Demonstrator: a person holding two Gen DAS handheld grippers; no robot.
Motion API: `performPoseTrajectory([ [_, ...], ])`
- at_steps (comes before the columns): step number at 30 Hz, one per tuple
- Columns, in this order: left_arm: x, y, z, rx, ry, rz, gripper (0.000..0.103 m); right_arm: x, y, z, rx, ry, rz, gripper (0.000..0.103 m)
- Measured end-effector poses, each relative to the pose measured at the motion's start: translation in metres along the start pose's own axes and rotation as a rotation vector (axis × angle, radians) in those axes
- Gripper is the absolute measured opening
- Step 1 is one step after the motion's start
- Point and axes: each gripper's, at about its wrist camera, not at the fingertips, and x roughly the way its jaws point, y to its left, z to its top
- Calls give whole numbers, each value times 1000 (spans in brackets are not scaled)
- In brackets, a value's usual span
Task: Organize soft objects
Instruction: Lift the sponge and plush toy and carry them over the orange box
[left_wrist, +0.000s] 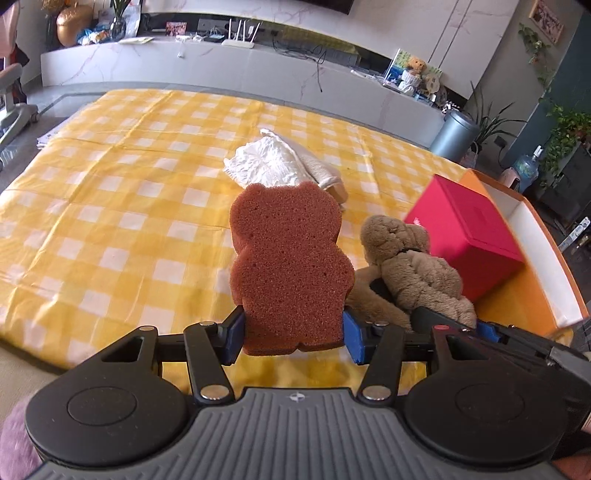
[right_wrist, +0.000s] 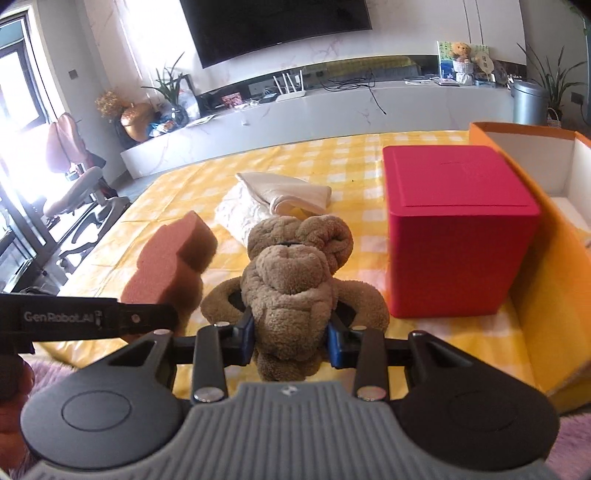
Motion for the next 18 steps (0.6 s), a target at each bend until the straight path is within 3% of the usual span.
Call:
performPoseTrajectory([
  [7,-30,-19,-16,36,-46,-8,61,-48,-7,-11,-26,-44,6,36],
  [18,-60,-68,-21,146,-105,-81,61,-110,-25,-19,-11,-164,-36,36],
])
